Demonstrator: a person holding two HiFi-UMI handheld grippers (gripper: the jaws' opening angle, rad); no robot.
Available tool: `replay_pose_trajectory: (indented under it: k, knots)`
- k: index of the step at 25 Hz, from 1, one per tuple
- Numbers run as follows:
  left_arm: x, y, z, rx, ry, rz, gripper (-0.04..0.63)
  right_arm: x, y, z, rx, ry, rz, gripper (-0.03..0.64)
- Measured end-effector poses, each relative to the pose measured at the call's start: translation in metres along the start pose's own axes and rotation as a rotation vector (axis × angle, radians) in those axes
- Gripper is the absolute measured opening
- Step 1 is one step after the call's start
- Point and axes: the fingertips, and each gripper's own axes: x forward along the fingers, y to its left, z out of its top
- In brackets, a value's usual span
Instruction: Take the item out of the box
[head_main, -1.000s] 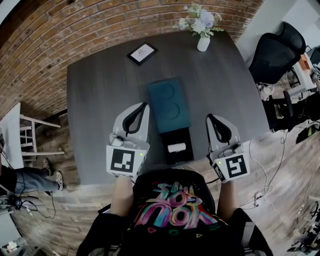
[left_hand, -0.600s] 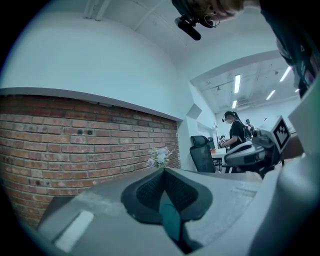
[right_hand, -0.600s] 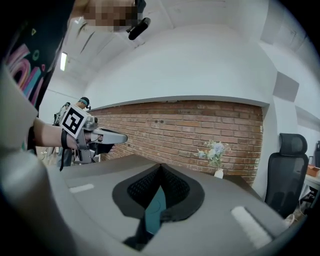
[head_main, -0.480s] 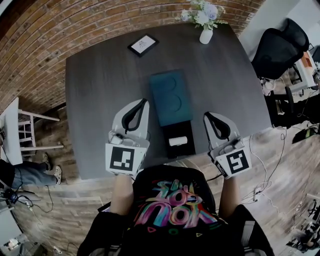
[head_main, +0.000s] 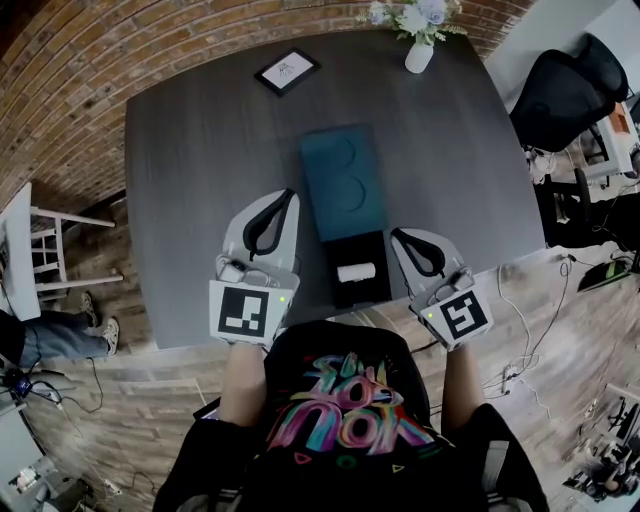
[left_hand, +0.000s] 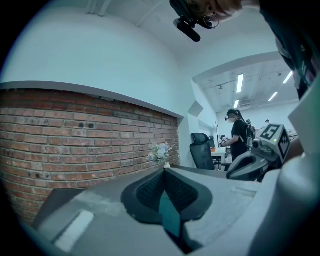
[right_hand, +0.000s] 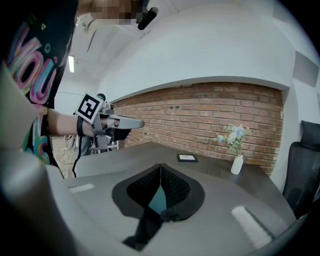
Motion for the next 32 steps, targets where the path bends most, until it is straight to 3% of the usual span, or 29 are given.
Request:
replay_pose_trajectory:
  k: [16, 22, 32]
  knots:
    - [0.006, -0.012, -0.019, -0.024, 0.035, -0.030, 0.000, 0.032, 0.035, -0.068, 0.003, 0.137, 0.206, 0.094]
    - [0.004, -0.019, -0.024, -0.030, 0.043, -0.035, -0.002, 0.040, 0.051, -0.092, -0.032, 0.197, 0.282, 0.155]
    - [0.000, -0.021, -0.031, -0.053, 0.042, -0.036, -0.001, 0.053, 0.082, -0.127, -0.116, 0.298, 0.404, 0.178]
